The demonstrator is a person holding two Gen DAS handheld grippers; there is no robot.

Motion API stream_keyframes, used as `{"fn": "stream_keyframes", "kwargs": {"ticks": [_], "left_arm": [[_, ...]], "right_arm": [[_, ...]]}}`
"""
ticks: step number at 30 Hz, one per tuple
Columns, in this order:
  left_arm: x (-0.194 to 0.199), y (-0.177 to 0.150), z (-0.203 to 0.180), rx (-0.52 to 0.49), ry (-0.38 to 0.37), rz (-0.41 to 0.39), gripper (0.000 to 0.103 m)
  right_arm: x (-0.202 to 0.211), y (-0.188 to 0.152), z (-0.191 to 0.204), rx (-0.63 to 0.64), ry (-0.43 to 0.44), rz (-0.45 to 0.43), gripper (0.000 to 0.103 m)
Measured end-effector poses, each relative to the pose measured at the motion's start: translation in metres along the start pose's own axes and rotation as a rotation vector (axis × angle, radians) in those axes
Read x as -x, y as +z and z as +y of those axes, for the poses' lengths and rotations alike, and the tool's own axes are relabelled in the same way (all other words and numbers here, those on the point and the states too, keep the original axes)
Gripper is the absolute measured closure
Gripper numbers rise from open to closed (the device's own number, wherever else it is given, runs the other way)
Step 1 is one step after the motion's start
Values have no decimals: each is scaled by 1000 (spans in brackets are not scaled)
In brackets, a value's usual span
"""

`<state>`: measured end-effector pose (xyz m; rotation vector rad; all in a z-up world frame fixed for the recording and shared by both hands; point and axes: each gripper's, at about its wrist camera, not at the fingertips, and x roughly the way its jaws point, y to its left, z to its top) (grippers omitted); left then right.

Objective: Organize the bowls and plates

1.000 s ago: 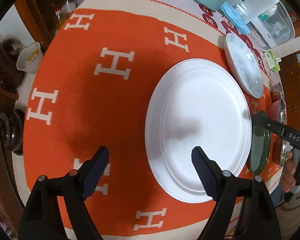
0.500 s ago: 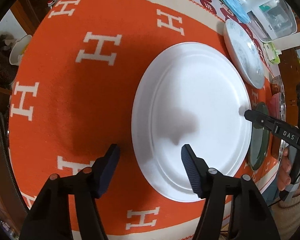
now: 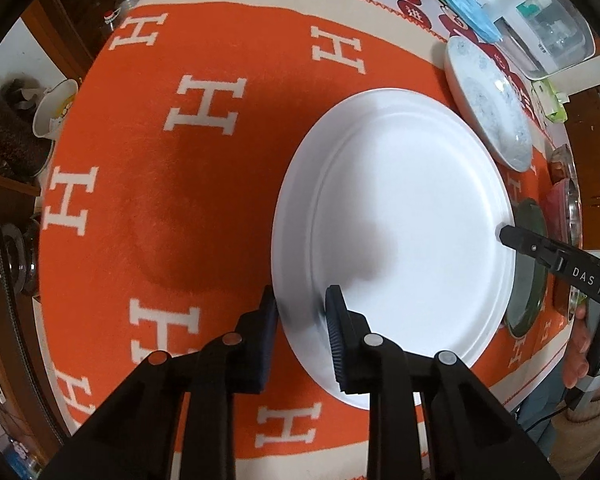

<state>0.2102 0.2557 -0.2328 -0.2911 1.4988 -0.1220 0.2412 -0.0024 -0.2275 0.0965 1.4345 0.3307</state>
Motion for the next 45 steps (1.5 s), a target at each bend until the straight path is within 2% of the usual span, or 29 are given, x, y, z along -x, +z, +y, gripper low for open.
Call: {"fn": "stream_keyframes", "kwargs": {"ticks": [8,16,22,27,38,45], "left_arm": [[34,-23,-12,-24,-12,-33,81],[59,-75,-32,-87,-18,-60,81],[55,-119,-43,-78,-61,-49,81],[41,-145,-55,-93,-47,-32,81],[14,-177,-44,-60,24,-9,81],[14,-180,-26,-37,72,-31,81]], "right_arm": [[19,-22,2,-7,32,13,85],[43,-64,-9,-20,62,10,85],[47,-109,-27,-42,63,15,85],[49,-141,-36,-61,53,-3,85],[42,-172,-26,-6,4,-33,85],[30,-178,-11,26,16,-33,85]]}}
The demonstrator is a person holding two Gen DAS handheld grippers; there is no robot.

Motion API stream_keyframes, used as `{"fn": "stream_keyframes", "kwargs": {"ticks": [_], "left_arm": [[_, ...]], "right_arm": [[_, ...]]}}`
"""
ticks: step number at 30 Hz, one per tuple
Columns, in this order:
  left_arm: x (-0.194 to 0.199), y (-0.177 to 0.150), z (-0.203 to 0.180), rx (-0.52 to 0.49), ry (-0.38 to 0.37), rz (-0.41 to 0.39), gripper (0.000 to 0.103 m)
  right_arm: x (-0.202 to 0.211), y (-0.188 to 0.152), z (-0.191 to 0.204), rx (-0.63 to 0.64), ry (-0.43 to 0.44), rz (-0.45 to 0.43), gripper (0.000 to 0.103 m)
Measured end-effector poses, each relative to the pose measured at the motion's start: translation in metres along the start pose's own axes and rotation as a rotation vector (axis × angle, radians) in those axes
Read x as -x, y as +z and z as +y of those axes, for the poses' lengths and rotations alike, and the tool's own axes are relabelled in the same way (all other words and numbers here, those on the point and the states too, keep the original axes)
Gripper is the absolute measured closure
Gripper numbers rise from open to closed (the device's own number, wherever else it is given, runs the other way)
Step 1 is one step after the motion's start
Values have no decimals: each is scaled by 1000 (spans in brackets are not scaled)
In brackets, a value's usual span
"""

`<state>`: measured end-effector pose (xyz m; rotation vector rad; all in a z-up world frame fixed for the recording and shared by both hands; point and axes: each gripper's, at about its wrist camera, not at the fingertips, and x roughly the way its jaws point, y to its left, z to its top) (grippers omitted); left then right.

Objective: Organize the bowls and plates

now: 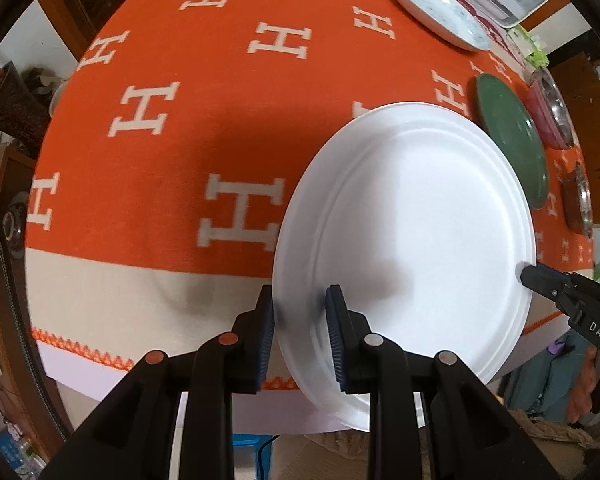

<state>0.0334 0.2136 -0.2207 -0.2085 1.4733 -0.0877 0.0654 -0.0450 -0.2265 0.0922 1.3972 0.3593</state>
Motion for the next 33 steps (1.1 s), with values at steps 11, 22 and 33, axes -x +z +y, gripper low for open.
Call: {"fn": "stream_keyframes", "kwargs": {"ticks": [11,22,33], "left_arm": [[12,0,10,-39,61,-45,80],[-10,11,1,-39,45,-5,73],[1,19,-12,-84,79,-71,36]], "right_arm": [[-9,-3,6,11,3,21,85],[-12,-2,-1,-34,-4,34,82],[-7,-1,1,-34,-27,31,66]]}}
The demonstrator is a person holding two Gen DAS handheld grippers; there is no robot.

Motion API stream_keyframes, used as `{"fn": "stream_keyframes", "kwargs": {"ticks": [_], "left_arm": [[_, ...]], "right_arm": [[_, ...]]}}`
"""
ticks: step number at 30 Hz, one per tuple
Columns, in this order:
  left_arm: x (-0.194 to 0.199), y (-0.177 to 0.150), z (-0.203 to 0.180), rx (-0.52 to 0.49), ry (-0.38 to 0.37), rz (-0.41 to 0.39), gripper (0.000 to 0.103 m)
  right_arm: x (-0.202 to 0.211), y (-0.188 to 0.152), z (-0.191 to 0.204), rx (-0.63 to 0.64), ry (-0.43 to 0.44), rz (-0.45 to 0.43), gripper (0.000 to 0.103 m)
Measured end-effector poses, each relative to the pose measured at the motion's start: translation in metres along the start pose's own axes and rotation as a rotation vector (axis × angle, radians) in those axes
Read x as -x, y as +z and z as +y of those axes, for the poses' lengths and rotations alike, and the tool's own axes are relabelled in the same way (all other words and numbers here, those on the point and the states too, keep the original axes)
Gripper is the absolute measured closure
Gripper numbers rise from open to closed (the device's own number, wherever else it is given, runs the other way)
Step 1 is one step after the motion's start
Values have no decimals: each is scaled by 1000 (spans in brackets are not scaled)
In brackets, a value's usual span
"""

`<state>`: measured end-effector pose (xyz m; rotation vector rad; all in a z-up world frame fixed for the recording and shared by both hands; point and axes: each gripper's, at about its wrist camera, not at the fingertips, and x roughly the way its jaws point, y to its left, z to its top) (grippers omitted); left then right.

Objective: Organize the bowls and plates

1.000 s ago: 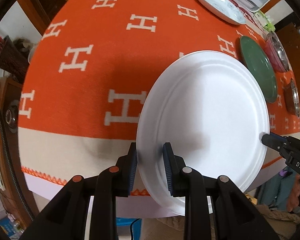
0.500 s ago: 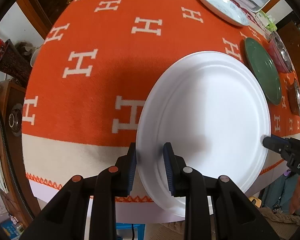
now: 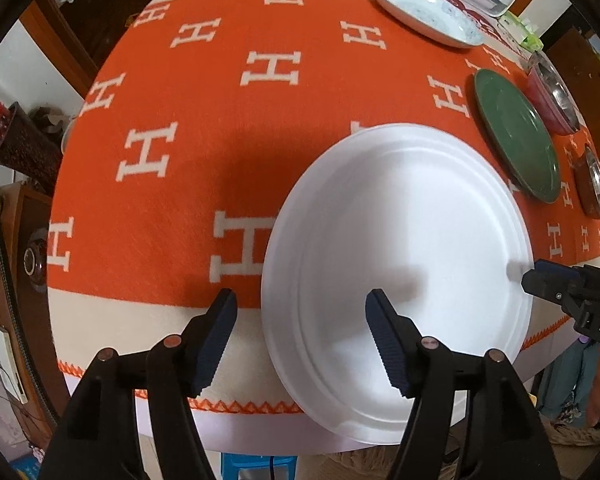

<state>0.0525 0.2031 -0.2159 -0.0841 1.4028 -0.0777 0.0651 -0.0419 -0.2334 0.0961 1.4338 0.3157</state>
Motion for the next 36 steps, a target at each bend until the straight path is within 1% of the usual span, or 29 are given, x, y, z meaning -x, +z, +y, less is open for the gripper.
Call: {"fn": "stream_keyframes", "kwargs": {"ticks": [1,3,11,16,25,36], "left_arm": [[2,0,0,2,1,-5,32],[8,-1,0,6,4,-19,30],[22,-1,-8,4,11,-56,29],[37,-7,-16,-2,11,-82,28],[57,-12,-37,-4,-3,-122,26],[89,-15,-72,-34,-5,-193,26]], "right_arm": [[1,0,0,2,-4,-3,66],[3,0,0,6,-9,-8,66],[13,-2,-2,18,-19,-29,66],[22,-3,-2,37,-24,-48,66],[38,-8,-1,67,-28,-80,66],[75,-10,0,126,-28,-168,66]]}}
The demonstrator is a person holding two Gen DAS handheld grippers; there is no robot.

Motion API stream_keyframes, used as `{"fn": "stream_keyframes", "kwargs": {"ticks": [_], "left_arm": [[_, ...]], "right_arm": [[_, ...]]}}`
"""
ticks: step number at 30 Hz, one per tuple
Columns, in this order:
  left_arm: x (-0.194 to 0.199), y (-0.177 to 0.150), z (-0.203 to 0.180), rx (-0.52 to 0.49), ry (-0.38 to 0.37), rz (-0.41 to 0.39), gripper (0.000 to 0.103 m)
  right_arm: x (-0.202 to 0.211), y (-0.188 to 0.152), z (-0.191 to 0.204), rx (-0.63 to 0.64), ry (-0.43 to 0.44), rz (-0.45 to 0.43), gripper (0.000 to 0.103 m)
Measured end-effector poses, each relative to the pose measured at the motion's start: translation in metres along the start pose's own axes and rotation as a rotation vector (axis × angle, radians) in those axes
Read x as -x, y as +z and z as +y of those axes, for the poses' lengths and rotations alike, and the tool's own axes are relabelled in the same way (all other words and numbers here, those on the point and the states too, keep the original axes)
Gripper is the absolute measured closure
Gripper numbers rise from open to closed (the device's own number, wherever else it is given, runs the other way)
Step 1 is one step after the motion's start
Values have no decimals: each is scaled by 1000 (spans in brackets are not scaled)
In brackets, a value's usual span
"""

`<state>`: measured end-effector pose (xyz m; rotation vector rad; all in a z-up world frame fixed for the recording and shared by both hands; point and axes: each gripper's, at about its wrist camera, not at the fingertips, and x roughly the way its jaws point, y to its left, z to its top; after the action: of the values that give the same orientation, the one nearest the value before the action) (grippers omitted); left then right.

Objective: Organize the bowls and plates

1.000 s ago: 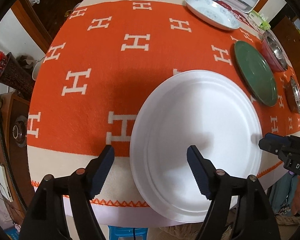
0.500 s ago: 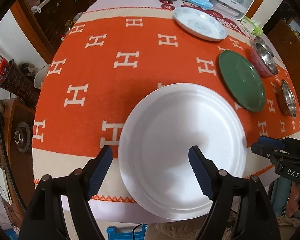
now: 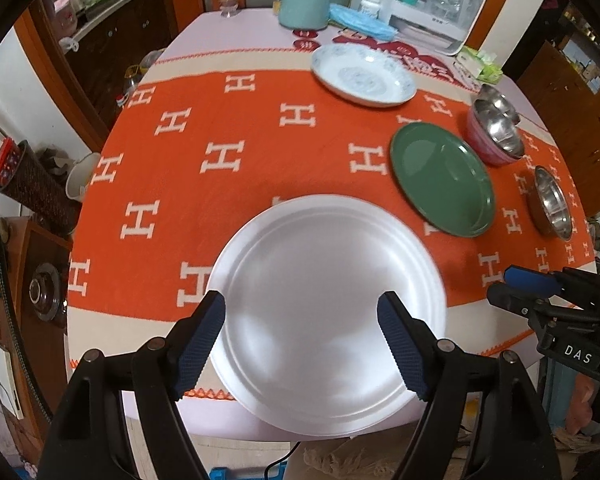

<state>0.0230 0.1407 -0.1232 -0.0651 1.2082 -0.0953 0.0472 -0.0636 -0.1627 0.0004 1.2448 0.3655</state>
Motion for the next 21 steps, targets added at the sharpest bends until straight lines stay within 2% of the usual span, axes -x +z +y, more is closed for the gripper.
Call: {"fn": "stream_keyframes", "kwargs": {"ticks": [13,21], "left_arm": [[35,21,-48,-36,-27,-88,26],[47,48,-75,-60,-26,-142,25]], "right_arm": [[53,7,-19,28,28,-117,66],[75,21,-56,-19,31,-165,66]]}}
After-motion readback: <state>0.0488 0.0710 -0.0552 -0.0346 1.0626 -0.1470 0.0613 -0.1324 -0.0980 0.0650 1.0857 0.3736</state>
